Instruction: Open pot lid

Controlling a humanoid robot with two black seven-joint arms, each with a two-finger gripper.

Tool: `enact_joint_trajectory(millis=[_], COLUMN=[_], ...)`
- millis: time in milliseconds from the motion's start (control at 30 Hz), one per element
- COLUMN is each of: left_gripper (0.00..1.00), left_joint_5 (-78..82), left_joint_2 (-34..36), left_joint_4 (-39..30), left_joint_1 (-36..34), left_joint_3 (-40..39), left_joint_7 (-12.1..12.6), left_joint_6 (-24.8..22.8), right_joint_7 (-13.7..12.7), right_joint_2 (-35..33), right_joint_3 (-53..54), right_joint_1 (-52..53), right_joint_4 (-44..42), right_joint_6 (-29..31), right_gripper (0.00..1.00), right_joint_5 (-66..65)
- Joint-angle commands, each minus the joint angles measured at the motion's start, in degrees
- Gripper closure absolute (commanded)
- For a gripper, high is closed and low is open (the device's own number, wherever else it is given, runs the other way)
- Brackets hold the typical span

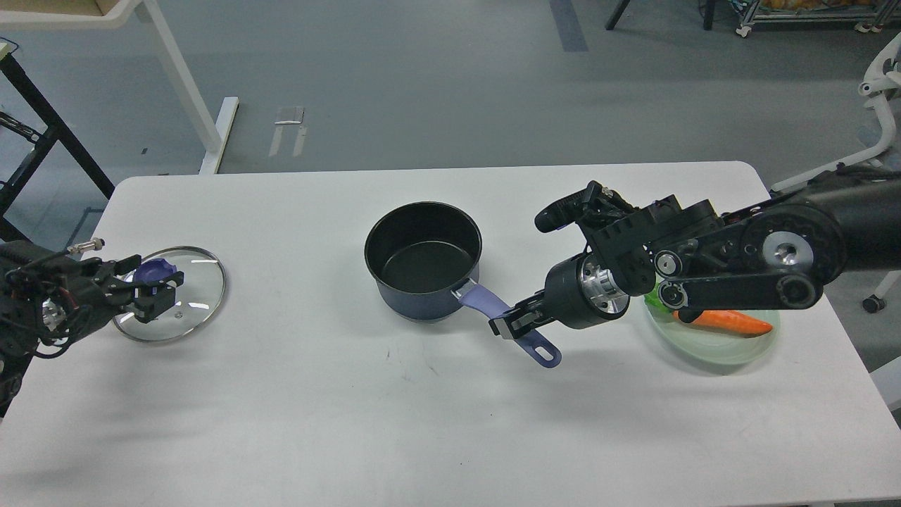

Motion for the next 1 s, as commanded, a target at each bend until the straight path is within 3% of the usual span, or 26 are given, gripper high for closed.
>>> enact_joint_trajectory(millis=[0,100,267,567,667,733,967], left_gripper=[0.14,0.12,0.01,0.01,0.01,0.01,0.01], left_joint_5=[0.02,-0.07,-5.23,-32.31,-35.83,-39.34,-62.45], left_joint_2=[0.0,0.0,0.27,0.27,0.09,-0.08,-4.38], left_joint_4=[-0.08,-0.16,-0.25,-0.25,-0.17,-0.17,-0.17], left_joint_1=[-0.1,-0.62,-2.9,-9.67,-12.66,-13.89,-15.92], left_joint_3=[0.02,-0.16,-0.86,-0.43,-1.04,-1.39,-2.09], left_joint_7=[0.0,0.0,0.0,0.0,0.0,0.0,0.0], left_joint_6=[-0.16,-0.25,-0.33,-1.3,-4.8,-6.48,-10.52], right_joint_7=[0.0,0.0,0.0,0.0,0.0,0.0,0.36], right_joint_2=[-0.15,-0.15,-0.15,-1.55,-4.09,-5.85,-12.0], right_joint_3=[-0.01,-0.01,-0.01,1.04,4.11,6.4,18.42], right_joint_1=[-0.02,-0.11,-0.11,-0.19,-0.81,-1.86,-9.67], right_joint_4=[0.0,0.0,0.0,-0.09,-0.44,-0.88,-5.09], right_joint_6=[-0.02,-0.02,-0.2,-0.28,-0.28,-0.55,-0.81], right_gripper=[0.8,0.79,0.67,0.27,0.16,0.0,0.01], right_joint_5=[0.0,0.0,0.0,0.09,0.09,0.27,5.71])
